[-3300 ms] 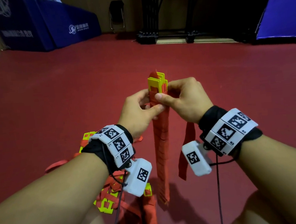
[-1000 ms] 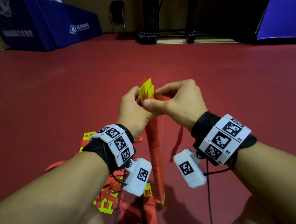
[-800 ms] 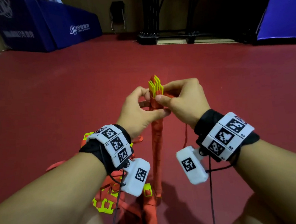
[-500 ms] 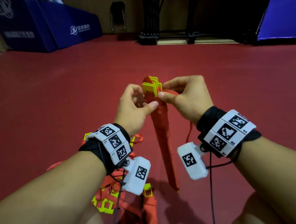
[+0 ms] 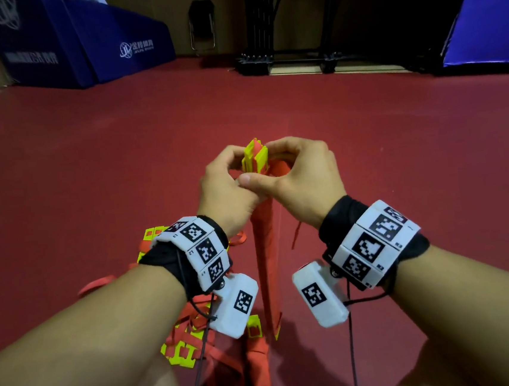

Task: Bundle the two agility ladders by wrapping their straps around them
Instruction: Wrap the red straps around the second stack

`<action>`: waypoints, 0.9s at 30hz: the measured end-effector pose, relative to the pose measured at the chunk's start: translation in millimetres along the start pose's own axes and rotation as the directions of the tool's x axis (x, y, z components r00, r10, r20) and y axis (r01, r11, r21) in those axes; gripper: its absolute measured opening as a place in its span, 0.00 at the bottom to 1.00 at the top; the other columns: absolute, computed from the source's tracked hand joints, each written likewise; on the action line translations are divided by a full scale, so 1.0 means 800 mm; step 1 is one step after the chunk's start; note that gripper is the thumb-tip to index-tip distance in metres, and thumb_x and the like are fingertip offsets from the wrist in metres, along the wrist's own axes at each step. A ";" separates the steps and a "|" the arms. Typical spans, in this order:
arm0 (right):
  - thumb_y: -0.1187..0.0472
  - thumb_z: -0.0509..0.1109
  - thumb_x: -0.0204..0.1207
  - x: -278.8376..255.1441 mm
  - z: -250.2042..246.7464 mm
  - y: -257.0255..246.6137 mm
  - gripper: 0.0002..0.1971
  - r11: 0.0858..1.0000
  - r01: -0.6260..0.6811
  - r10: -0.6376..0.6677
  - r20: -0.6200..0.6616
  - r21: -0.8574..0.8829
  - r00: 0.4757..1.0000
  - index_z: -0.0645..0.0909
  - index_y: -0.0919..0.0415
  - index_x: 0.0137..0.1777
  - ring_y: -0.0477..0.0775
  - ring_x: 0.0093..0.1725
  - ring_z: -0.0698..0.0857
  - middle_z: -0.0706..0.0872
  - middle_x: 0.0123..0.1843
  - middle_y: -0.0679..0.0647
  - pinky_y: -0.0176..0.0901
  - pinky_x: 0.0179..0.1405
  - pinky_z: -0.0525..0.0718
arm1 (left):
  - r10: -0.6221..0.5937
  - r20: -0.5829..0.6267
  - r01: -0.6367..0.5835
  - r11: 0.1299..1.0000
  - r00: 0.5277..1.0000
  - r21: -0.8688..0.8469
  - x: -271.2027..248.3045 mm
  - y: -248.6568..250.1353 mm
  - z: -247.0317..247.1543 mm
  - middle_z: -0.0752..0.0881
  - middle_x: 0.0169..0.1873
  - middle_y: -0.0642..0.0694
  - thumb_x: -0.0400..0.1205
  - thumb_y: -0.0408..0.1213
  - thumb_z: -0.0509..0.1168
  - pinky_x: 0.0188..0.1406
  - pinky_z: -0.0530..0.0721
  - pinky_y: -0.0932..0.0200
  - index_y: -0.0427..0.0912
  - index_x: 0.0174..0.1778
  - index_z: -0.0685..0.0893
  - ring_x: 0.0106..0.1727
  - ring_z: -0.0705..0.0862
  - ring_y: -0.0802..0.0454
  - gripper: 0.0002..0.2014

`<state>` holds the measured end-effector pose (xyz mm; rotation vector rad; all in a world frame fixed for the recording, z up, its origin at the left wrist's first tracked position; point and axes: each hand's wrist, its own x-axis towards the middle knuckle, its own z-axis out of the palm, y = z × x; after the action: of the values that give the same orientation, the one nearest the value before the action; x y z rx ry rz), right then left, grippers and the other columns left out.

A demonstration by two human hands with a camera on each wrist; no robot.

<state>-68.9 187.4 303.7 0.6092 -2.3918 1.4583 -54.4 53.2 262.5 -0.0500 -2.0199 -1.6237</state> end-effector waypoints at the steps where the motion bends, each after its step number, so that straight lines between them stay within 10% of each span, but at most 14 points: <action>1: 0.44 0.88 0.59 0.002 0.000 0.000 0.23 1.000 -0.006 0.006 -0.005 0.002 1.000 0.89 0.50 0.52 0.40 0.54 0.89 0.92 0.49 0.43 0.42 0.59 0.87 | -0.013 0.005 0.013 1.000 1.000 -0.004 -0.001 0.002 0.000 0.86 0.36 0.56 0.64 0.32 0.82 0.35 0.79 0.63 0.46 0.49 0.85 0.32 0.79 0.61 0.19; 4: 0.48 0.85 0.65 0.010 -0.003 0.008 0.18 1.000 -0.016 0.016 0.025 0.018 1.000 0.89 0.52 0.53 0.41 0.55 0.89 0.92 0.49 0.44 0.48 0.62 0.86 | -0.069 0.034 0.071 0.995 0.997 -0.069 -0.002 0.008 0.001 0.89 0.41 0.55 0.58 0.39 0.82 0.35 0.78 0.60 0.48 0.54 0.84 0.29 0.75 0.57 0.27; 11: 0.53 0.84 0.69 0.023 -0.016 0.024 0.27 0.999 -0.024 0.018 0.138 0.036 0.990 0.84 0.62 0.66 0.42 0.58 0.89 0.92 0.55 0.50 0.50 0.65 0.86 | -0.122 0.184 0.144 0.984 0.975 -0.109 -0.001 0.012 -0.004 0.93 0.46 0.48 0.75 0.20 0.77 0.43 0.86 0.59 0.45 0.58 0.87 0.38 0.88 0.55 0.21; 18: 0.49 0.89 0.61 0.020 -0.026 0.014 0.16 0.998 -0.046 0.048 0.041 -0.047 0.998 0.87 0.53 0.40 0.40 0.36 0.90 0.91 0.31 0.44 0.46 0.46 0.90 | -0.120 0.056 0.123 0.991 0.991 -0.050 -0.001 0.007 -0.004 0.91 0.36 0.48 0.59 0.45 0.87 0.44 0.81 0.55 0.52 0.39 0.93 0.38 0.82 0.57 0.15; 27: 0.52 0.86 0.66 0.022 -0.018 0.012 0.13 0.996 -0.042 0.046 0.051 -0.078 0.998 0.85 0.55 0.43 0.42 0.32 0.84 0.86 0.28 0.43 0.40 0.41 0.81 | -0.041 -0.002 0.041 0.997 0.999 0.064 0.002 0.006 -0.006 0.89 0.41 0.36 0.56 0.59 0.84 0.48 0.85 0.32 0.42 0.44 0.86 0.39 0.80 0.54 0.30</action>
<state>-88.7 200.7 310.3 0.5868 -2.5041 1.3765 -52.3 49.3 268.4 0.0153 -2.0835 -1.5825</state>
